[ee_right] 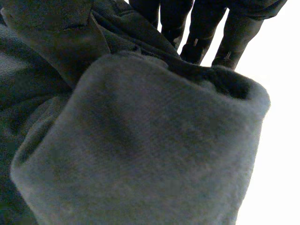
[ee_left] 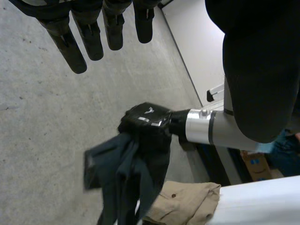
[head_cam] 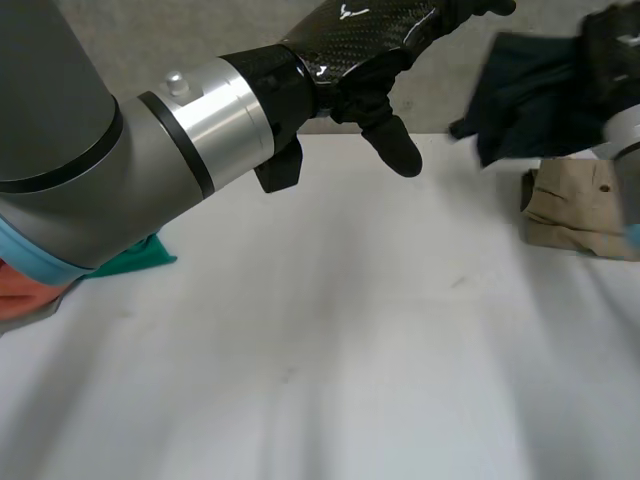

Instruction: Fold the laundry.

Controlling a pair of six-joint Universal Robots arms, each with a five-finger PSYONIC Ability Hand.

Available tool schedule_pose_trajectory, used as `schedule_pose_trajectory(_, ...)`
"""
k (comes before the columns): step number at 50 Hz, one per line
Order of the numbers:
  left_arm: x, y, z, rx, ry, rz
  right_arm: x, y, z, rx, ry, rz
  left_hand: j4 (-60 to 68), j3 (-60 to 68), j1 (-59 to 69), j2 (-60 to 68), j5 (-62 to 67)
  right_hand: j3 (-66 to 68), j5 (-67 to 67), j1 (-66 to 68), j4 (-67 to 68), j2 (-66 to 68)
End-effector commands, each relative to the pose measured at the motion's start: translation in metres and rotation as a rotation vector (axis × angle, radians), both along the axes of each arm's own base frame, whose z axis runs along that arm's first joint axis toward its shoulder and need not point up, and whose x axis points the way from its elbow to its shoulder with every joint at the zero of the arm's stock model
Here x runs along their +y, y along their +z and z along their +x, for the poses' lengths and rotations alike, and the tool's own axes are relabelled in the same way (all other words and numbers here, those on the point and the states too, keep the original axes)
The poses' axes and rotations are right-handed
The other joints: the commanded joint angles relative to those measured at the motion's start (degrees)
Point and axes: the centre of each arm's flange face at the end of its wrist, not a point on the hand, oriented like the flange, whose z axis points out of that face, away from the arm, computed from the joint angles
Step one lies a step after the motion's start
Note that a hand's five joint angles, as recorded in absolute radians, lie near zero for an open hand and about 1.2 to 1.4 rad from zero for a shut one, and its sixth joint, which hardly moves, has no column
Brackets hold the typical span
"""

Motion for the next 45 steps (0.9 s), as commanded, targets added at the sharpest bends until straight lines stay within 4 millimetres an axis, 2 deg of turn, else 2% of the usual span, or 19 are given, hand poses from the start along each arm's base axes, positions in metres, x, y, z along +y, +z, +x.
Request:
schedule_pose_trajectory(1,-0.001,-0.014,-0.002,-0.021,-0.004,0.038,-0.065,-0.045,-0.095,0.06,-0.053,-0.009,-1.4,-1.8,0.1,-1.3,-2.5,12.4,16.2,18.5,11.3,13.0)
schedule_pose_trajectory(4,-0.001,-0.019,-0.002,-0.032,-0.005,0.051,-0.079,-0.075,-0.122,0.085,-0.057,0.031,-1.4,-1.8,0.1,-1.3,-2.5,12.4,16.2,18.5,11.3,13.0)
schedule_pose_trajectory(5,-0.001,-0.023,-0.002,-0.04,-0.007,0.061,-0.086,-0.098,-0.136,0.095,-0.054,0.066,-1.4,-1.8,0.1,-1.3,-2.5,12.4,16.2,18.5,11.3,13.0)
schedule_pose_trajectory(8,-0.003,-0.032,-0.004,-0.057,-0.006,0.079,-0.092,-0.138,-0.156,0.11,-0.063,0.129,-1.4,-1.8,0.1,-1.3,-2.5,12.4,16.2,18.5,11.3,13.0)
schedule_pose_trajectory(13,-0.006,-0.041,-0.006,-0.069,-0.003,0.095,-0.089,-0.168,-0.163,0.156,-0.084,0.184,-1.4,-1.8,0.1,-1.3,-2.5,12.4,16.2,18.5,11.3,13.0)
schedule_pose_trajectory(14,-0.006,-0.041,-0.007,-0.07,-0.004,0.096,-0.088,-0.17,-0.166,0.164,-0.098,0.191,-1.4,-1.8,0.1,-1.3,-2.5,0.6,4.5,6.8,-0.5,1.2)
schedule_pose_trajectory(15,-0.006,-0.041,-0.007,-0.071,-0.004,0.096,-0.087,-0.171,-0.169,0.169,-0.107,0.198,-1.3,-1.6,0.3,-1.1,-2.3,-24.2,-20.3,-18.0,-25.2,-23.5)
schedule_pose_trajectory(16,-0.006,-0.041,-0.007,-0.071,-0.006,0.096,-0.083,-0.175,-0.177,0.179,-0.13,0.223,-1.3,-1.6,0.3,-1.1,-2.3,-57.6,-53.8,-51.5,-58.7,-57.0)
schedule_pose_trajectory(17,-0.006,-0.041,-0.007,-0.071,-0.006,0.096,-0.081,-0.176,-0.182,0.181,-0.14,0.235,-1.3,-1.6,0.3,-1.1,-2.3,-57.6,-53.8,-51.5,-58.7,-57.0)
schedule_pose_trajectory(18,-0.006,-0.042,-0.008,-0.071,-0.006,0.096,-0.079,-0.173,-0.186,0.18,-0.149,0.244,-1.3,-1.6,0.3,-1.1,-2.3,-57.6,-53.8,-51.5,-58.7,-57.0)
schedule_pose_trajectory(22,-0.006,-0.041,-0.008,-0.069,-0.007,0.094,-0.069,-0.133,-0.195,0.185,-0.17,0.227,-1.3,-1.6,0.3,-1.1,-2.3,-57.6,-53.8,-51.5,-58.7,-57.0)
schedule_pose_trajectory(23,-0.005,-0.04,-0.008,-0.068,-0.011,0.092,-0.062,-0.119,-0.198,0.182,-0.179,0.226,-1.3,-1.6,0.3,-1.1,-2.3,-57.6,-53.8,-51.5,-58.7,-57.0)
schedule_pose_trajectory(26,-0.004,-0.04,-0.008,-0.069,-0.011,0.094,-0.05,-0.102,-0.203,0.177,-0.196,0.232,-1.3,-1.6,0.3,-1.1,-2.3,-57.6,-53.8,-51.5,-58.7,-57.0)
schedule_pose_trajectory(31,-0.002,-0.039,-0.008,-0.069,-0.014,0.094,-0.025,-0.055,-0.213,0.175,-0.245,0.244,-1.3,-1.6,0.3,-1.1,-2.3,-57.6,-53.8,-51.5,-58.7,-57.0)
schedule_pose_trajectory(34,-0.001,-0.039,-0.008,-0.069,-0.014,0.094,-0.017,-0.043,-0.222,0.165,-0.282,0.283,-1.3,-1.6,0.3,-1.1,-2.3,-57.6,-53.8,-51.5,-58.7,-57.0)
schedule_pose_trajectory(35,-0.001,-0.039,-0.008,-0.068,-0.014,0.093,-0.015,-0.037,-0.231,0.162,-0.32,0.308,-1.3,-1.6,0.3,-1.1,-2.3,-57.6,-53.8,-51.5,-58.7,-57.0)
schedule_pose_trajectory(41,-0.004,-0.032,-0.006,-0.048,0.019,0.083,-0.014,0.001,-0.254,0.275,-0.583,0.273,-1.3,-1.6,0.3,-1.1,-2.3,-57.6,-53.8,-51.5,-58.7,-57.0)
schedule_pose_trajectory(43,-0.008,-0.021,-0.003,-0.019,0.07,0.061,-0.015,0.018,-0.249,0.329,-0.646,0.194,-1.3,-1.6,0.3,-1.1,-2.3,-57.6,-53.8,-51.5,-58.7,-57.0)
schedule_pose_trajectory(45,-0.013,-0.01,0.001,0.013,0.119,0.036,-0.018,0.037,-0.218,0.348,-0.598,0.091,-1.3,-1.6,0.3,-1.1,-2.3,-57.6,-53.8,-51.5,-58.7,-57.0)
